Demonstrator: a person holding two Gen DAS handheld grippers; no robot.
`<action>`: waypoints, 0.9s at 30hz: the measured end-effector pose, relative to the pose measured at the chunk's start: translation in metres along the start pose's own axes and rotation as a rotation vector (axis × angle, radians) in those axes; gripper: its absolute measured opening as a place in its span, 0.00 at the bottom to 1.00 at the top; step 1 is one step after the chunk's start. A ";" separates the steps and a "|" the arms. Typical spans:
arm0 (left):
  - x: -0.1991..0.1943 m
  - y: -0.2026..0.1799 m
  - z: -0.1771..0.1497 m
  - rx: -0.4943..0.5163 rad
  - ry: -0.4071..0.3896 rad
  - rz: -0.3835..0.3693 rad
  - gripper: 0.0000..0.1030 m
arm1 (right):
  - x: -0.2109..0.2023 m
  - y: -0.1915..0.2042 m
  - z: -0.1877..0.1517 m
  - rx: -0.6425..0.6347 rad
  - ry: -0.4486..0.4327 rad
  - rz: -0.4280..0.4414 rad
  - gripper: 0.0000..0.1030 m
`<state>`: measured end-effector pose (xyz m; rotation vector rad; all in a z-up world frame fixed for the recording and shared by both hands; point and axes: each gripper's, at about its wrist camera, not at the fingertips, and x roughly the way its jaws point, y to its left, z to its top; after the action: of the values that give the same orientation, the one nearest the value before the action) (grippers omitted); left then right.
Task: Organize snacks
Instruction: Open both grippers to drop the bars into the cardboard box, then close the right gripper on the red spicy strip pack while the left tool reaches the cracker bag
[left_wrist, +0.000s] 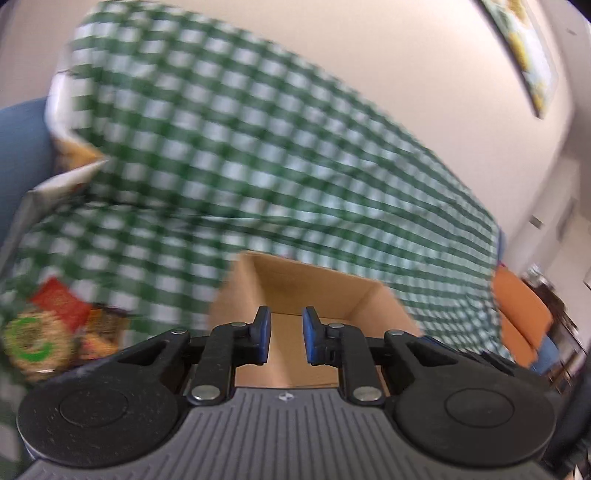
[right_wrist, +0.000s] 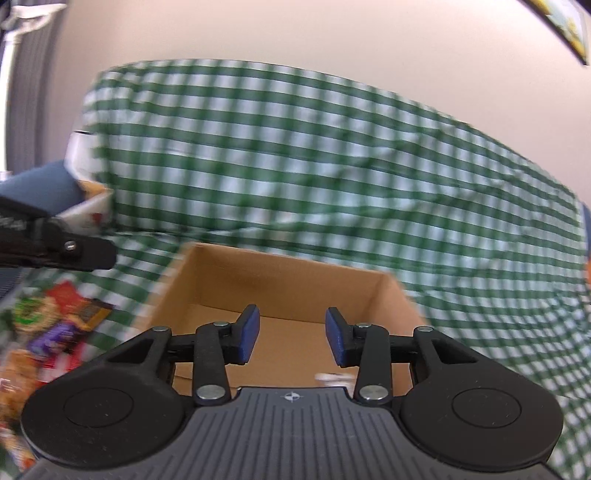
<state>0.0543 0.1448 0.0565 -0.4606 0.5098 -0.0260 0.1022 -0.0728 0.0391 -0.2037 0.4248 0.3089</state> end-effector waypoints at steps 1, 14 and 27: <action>-0.003 0.013 0.002 -0.030 0.015 0.035 0.20 | 0.000 0.010 0.001 -0.007 -0.004 0.024 0.40; 0.006 0.134 -0.032 -0.363 0.477 0.298 0.77 | 0.017 0.102 0.005 -0.053 0.052 0.189 0.40; -0.011 0.143 -0.025 -0.321 0.382 0.359 0.30 | 0.021 0.142 -0.001 -0.053 0.053 0.209 0.40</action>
<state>0.0204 0.2638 -0.0197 -0.6767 0.9740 0.3224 0.0725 0.0651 0.0102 -0.2194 0.4915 0.5214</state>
